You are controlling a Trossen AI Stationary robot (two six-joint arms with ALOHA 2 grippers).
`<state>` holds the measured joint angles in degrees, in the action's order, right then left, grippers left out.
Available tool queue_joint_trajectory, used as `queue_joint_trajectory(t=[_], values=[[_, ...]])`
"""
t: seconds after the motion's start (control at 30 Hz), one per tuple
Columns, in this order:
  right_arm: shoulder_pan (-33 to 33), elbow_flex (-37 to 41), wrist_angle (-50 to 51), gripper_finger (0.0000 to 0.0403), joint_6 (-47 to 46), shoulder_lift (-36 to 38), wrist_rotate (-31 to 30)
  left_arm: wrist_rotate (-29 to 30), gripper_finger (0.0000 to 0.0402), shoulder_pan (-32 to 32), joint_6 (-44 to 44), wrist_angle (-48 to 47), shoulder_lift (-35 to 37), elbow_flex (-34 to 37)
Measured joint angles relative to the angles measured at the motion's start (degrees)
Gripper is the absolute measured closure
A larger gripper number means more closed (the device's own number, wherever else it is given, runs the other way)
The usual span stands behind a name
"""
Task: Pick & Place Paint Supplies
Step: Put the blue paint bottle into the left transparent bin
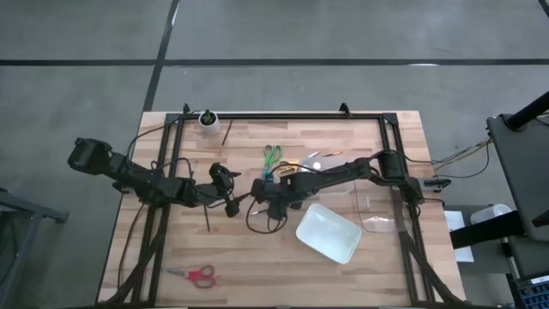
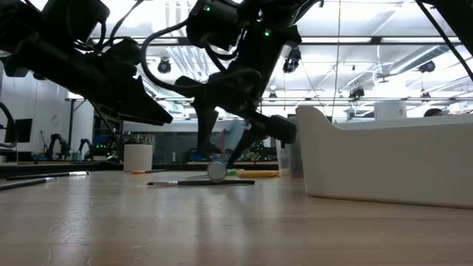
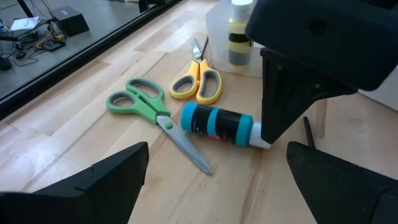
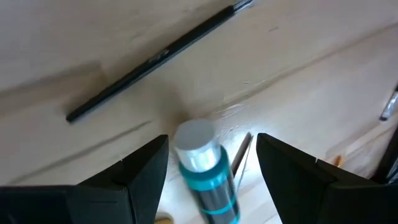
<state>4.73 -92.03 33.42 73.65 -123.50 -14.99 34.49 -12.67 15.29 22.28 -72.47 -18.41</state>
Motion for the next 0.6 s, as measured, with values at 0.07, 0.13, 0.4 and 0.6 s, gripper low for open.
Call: queue_joint_trajectory(t=[0.07, 0.13, 0.4, 0.6], values=[[0.0, 0.0, 0.1, 0.0161, 3.2, -0.2, -0.1, 0.0, 0.0013, 0.0, 0.0, 0.0, 0.0, 0.0], [-0.1, 0.1, 0.1, 0.0161, 5.8, -0.2, 0.0, 0.0, 0.0013, 0.0, 0.0, 0.0, 0.0, 0.0], [-0.5, 0.4, 0.2, 0.0161, 8.9, -0.3, 0.0, 0.0, 0.0013, 0.0, 0.0, 0.0, 0.0, 0.0], [-0.8, 0.8, -0.3, 0.0161, 9.5, -0.3, 0.4, 0.0, 0.0013, 0.0, 0.0, 0.0, 0.0, 0.0]])
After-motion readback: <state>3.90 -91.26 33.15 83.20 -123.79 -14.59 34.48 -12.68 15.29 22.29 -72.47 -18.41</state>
